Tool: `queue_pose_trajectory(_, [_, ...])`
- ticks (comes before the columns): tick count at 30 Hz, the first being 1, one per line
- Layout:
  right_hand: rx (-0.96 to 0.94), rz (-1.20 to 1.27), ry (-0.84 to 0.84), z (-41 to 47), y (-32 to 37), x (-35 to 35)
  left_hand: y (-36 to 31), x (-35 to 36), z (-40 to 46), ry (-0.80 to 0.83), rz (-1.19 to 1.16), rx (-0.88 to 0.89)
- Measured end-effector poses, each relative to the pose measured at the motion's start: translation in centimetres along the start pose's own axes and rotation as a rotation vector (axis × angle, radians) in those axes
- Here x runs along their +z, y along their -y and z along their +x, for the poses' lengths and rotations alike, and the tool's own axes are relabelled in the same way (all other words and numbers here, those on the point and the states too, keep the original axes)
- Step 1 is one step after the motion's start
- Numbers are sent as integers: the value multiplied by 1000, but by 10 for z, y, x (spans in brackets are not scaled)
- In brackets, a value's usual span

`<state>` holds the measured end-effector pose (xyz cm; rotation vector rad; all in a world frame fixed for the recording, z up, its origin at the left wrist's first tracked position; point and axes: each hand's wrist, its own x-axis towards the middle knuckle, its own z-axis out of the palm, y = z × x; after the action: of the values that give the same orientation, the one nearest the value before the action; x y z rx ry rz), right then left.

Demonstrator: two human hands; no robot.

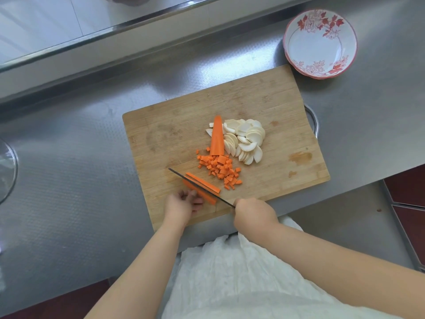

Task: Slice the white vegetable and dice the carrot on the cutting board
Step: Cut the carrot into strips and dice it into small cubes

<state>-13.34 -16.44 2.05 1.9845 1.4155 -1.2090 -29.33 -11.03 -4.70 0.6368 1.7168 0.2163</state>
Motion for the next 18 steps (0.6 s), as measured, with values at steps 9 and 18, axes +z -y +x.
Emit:
queue_pose_trajectory(9, [-22, 9, -21, -2, -1, 2, -123, 2, -37, 176, 1212, 785])
queue_pose_trajectory(18, [-10, 32, 8, -2, 1, -3, -114, 65, -14, 582, 1606, 5])
